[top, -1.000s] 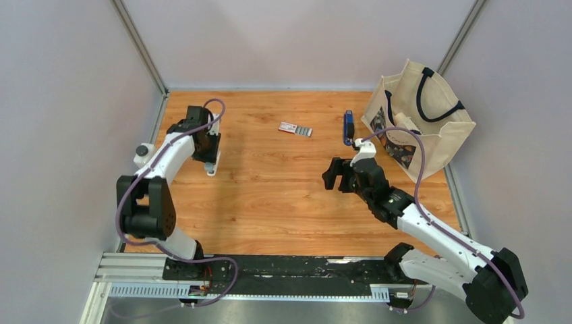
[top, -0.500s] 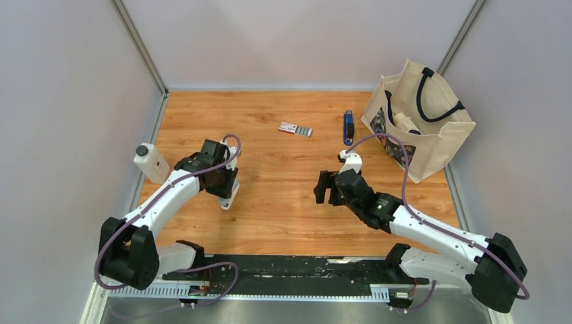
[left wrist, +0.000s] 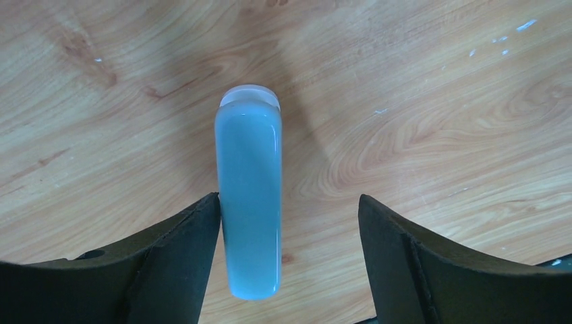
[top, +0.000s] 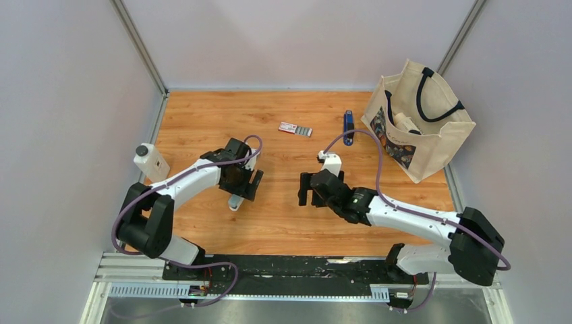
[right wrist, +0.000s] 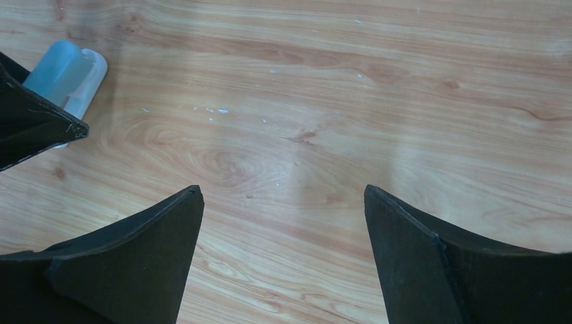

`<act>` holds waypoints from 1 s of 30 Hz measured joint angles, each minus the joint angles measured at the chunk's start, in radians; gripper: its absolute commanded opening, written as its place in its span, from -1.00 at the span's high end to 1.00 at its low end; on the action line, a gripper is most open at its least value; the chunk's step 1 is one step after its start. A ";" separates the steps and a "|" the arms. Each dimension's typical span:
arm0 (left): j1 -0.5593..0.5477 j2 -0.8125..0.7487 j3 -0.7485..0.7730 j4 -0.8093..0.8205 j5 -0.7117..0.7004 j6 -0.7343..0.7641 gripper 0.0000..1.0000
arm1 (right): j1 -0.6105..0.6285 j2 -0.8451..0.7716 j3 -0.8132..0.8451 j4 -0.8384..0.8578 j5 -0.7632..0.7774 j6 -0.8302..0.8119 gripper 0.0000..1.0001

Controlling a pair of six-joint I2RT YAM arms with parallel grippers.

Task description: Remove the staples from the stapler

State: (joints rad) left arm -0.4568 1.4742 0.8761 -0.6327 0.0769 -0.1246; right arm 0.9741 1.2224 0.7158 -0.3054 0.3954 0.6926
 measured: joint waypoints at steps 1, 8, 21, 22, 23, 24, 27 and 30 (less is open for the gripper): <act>0.000 -0.006 0.005 -0.005 0.003 -0.001 -0.66 | 0.008 0.016 0.016 -0.001 0.004 0.003 -0.89; 0.079 -0.227 0.130 -0.082 0.055 -0.002 -0.68 | 0.088 0.178 0.211 -0.079 0.053 0.046 -0.96; 0.432 -0.464 0.158 -0.215 -0.001 0.062 -0.66 | 0.234 0.738 0.894 -0.269 0.101 0.172 -0.93; 0.456 -0.456 0.158 -0.227 0.000 0.070 -0.61 | 0.239 0.776 0.938 -0.280 0.100 0.178 -0.90; 0.476 -0.449 0.158 -0.238 0.000 0.076 -0.58 | 0.243 0.811 0.975 -0.290 0.100 0.185 -0.88; 0.494 -0.444 0.158 -0.246 0.000 0.082 -0.54 | 0.246 0.841 1.005 -0.299 0.099 0.193 -0.86; 0.535 -0.434 0.158 -0.273 0.000 0.108 -0.50 | 0.250 0.911 1.076 -0.344 0.095 0.213 -0.82; 0.549 -0.441 0.157 -0.283 0.001 0.127 -0.50 | 0.249 0.954 1.112 -0.372 0.091 0.230 -0.80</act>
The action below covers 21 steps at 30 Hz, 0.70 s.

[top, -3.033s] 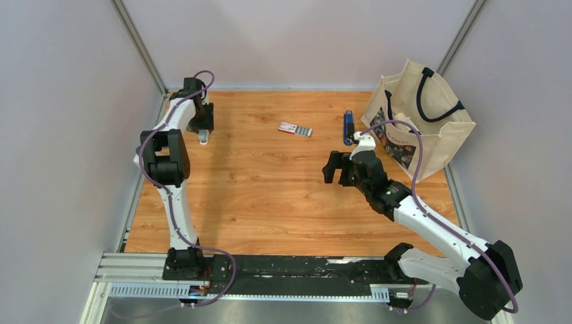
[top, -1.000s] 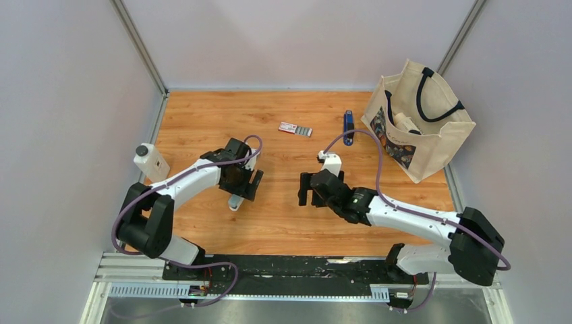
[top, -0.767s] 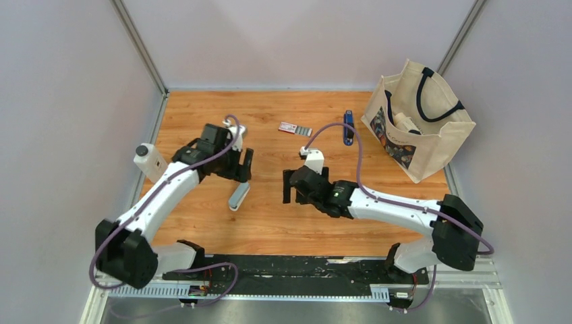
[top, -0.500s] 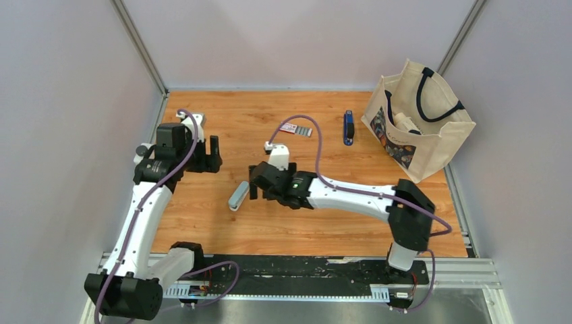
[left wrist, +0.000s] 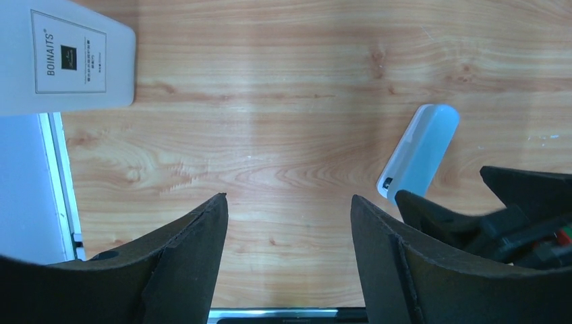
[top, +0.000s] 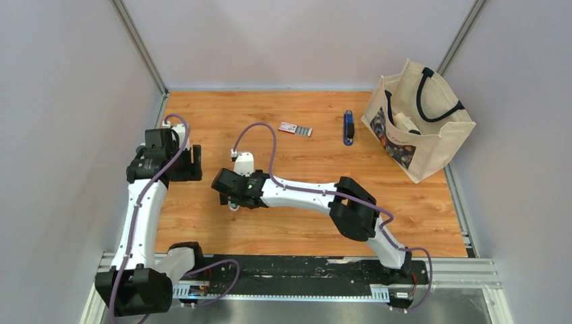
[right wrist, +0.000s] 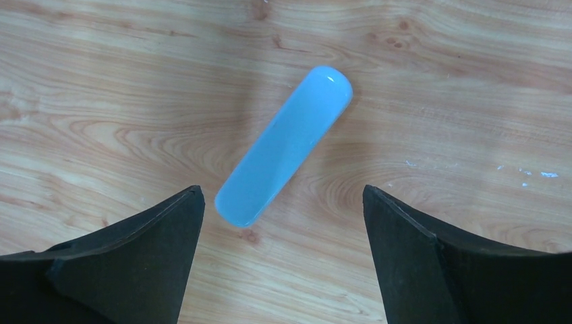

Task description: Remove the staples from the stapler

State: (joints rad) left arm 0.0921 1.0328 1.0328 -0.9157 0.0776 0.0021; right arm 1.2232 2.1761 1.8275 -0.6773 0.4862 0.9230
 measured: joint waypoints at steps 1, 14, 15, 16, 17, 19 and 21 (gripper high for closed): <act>0.000 -0.007 -0.005 0.000 0.000 0.006 -0.50 | 0.000 0.008 0.000 -0.005 -0.003 0.007 -0.79; 0.001 -0.071 -0.067 -0.002 -0.001 0.029 -0.43 | -0.002 0.040 0.002 0.011 -0.021 0.047 -0.68; 0.001 -0.071 -0.071 -0.002 -0.001 0.030 -0.43 | -0.002 0.047 0.006 0.016 -0.022 0.047 -0.68; 0.002 -0.071 -0.072 -0.003 -0.001 0.031 -0.43 | -0.002 0.055 0.011 0.021 -0.024 0.048 -0.68; 0.002 -0.071 -0.072 -0.003 -0.002 0.032 -0.43 | -0.002 0.064 0.018 0.027 -0.025 0.048 -0.67; 0.002 -0.071 -0.072 -0.003 -0.003 0.034 -0.43 | -0.004 0.082 0.030 0.032 -0.028 0.048 -0.63; 0.002 -0.071 -0.072 -0.003 -0.005 0.035 -0.43 | -0.008 0.096 0.033 0.040 -0.035 0.049 -0.53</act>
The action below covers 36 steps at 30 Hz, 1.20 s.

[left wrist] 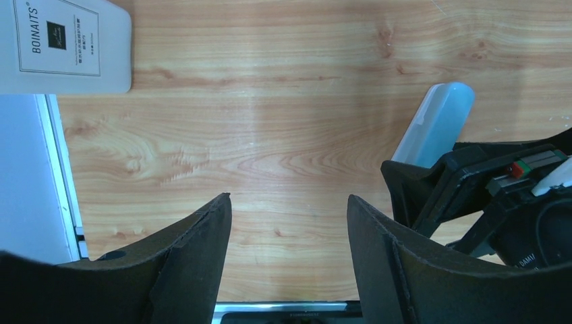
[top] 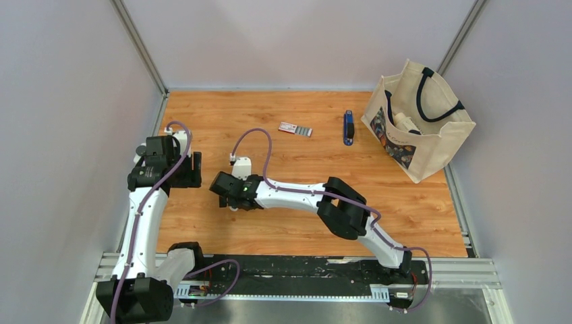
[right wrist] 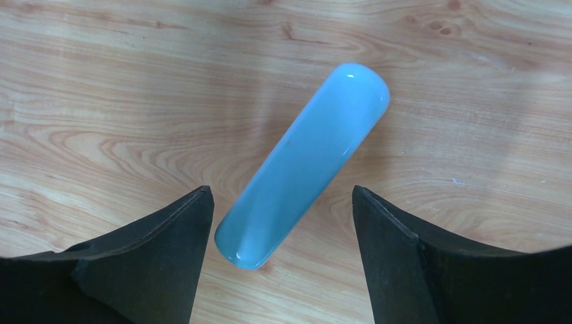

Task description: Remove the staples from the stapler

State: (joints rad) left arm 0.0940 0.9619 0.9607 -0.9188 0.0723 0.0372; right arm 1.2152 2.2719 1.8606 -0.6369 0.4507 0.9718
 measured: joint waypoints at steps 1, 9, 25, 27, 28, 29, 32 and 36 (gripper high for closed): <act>0.000 0.000 0.000 0.000 -0.001 0.001 -0.43 | -0.001 0.005 0.000 0.000 -0.005 0.000 -0.45; 0.000 0.002 -0.009 0.010 -0.002 0.019 -0.37 | -0.010 0.002 -0.055 0.048 -0.027 -0.001 -0.01; 0.000 0.002 -0.059 0.049 0.021 0.047 -0.31 | -0.023 -0.071 -0.145 0.076 -0.042 -0.044 -0.21; 0.000 0.002 -0.059 0.049 0.024 0.048 -0.30 | -0.023 -0.071 -0.145 0.074 -0.042 -0.053 -0.13; 0.000 0.002 -0.059 0.049 0.026 0.049 -0.30 | -0.023 -0.071 -0.144 0.073 -0.042 -0.057 -0.07; 0.000 0.002 -0.059 0.049 0.027 0.050 -0.30 | -0.023 -0.071 -0.143 0.072 -0.042 -0.061 0.02; 0.000 0.002 -0.061 0.051 0.031 0.052 -0.31 | -0.023 -0.071 -0.139 0.072 -0.042 -0.072 0.26; 0.000 0.001 -0.066 0.057 0.028 0.053 -0.35 | -0.023 -0.071 -0.132 0.072 -0.041 -0.085 0.60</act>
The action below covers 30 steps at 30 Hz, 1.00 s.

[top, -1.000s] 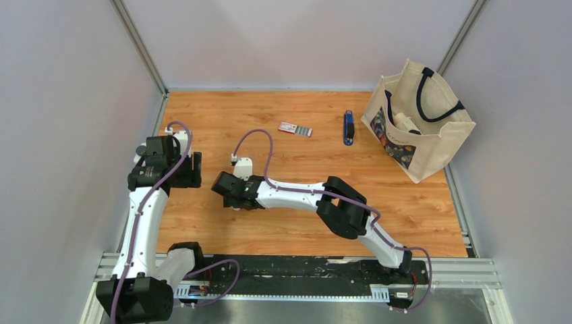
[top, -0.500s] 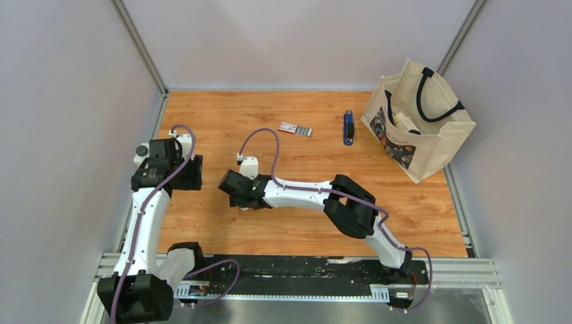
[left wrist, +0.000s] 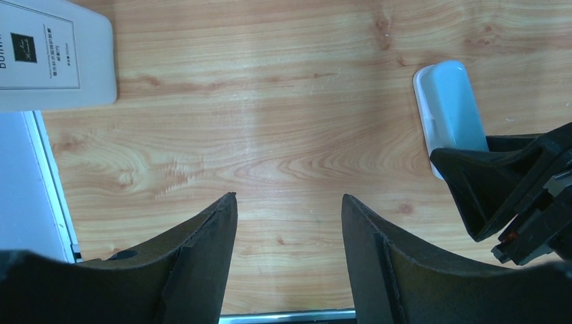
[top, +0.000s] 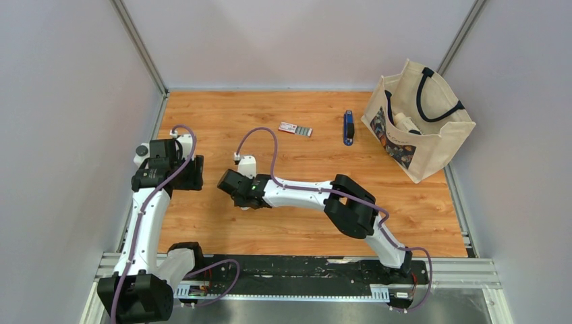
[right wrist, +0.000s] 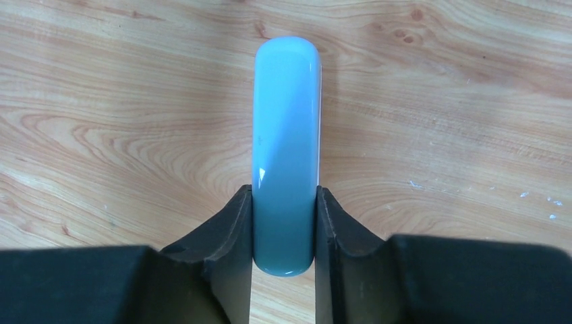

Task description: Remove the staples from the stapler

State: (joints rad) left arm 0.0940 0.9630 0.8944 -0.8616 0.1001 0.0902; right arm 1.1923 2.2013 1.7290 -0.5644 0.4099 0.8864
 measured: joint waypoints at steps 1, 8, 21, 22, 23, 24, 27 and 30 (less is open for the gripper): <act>0.000 0.000 0.000 0.001 0.000 0.000 -0.35 | 0.000 0.000 0.000 0.000 0.000 -0.003 0.71; -0.031 0.012 0.000 0.010 -0.001 0.005 -0.54 | -0.002 -0.033 -0.027 0.016 -0.001 -0.023 0.95; -0.225 -0.040 -0.085 0.085 0.214 0.050 -0.72 | -0.077 -0.456 -0.493 0.458 -0.075 0.151 1.00; -0.225 -0.040 -0.092 0.087 0.253 0.055 -0.72 | -0.077 -0.466 -0.520 0.489 -0.080 0.168 1.00; -0.225 -0.040 -0.096 0.089 0.293 0.059 -0.72 | -0.075 -0.470 -0.542 0.518 -0.087 0.187 1.00; -0.225 -0.040 -0.096 0.089 0.323 0.064 -0.72 | -0.074 -0.470 -0.558 0.540 -0.093 0.203 1.00; -0.225 -0.033 -0.096 0.098 0.404 0.074 -0.72 | -0.074 -0.470 -0.605 0.613 -0.117 0.247 1.00; -0.225 0.000 -0.096 0.099 0.453 0.081 -0.71 | -0.074 -0.470 -0.631 0.666 -0.140 0.283 1.00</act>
State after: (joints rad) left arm -0.1314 0.9630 0.7986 -0.7624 0.5533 0.1711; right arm 1.1183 1.7317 1.0985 0.1013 0.2695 1.1694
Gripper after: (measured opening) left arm 0.860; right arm 0.347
